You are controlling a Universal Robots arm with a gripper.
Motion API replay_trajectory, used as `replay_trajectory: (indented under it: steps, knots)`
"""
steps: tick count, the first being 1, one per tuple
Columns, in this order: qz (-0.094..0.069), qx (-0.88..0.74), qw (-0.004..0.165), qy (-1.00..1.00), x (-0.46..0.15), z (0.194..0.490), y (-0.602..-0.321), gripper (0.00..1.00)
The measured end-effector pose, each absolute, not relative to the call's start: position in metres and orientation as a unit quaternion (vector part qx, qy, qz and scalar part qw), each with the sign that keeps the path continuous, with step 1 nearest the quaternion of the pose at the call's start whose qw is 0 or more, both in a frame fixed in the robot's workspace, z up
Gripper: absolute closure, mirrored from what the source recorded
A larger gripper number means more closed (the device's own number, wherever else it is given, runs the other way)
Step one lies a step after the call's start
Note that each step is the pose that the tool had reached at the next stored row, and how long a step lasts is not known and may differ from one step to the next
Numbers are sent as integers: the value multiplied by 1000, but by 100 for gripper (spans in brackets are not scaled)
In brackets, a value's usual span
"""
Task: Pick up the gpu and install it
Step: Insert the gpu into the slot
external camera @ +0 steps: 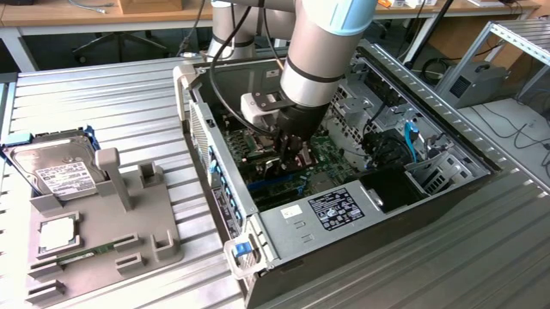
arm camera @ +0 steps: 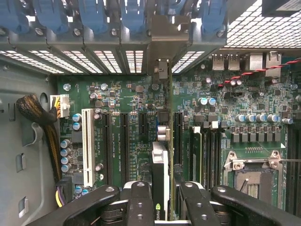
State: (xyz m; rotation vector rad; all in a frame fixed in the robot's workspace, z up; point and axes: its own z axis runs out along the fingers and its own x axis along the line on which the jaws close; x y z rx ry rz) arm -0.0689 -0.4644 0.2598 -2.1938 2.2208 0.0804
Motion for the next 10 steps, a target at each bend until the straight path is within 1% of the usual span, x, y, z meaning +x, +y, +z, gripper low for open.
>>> replay_trajectory:
  steps: [10]
  knots:
    - [23,-694,8,719,-69,260,-465,73]
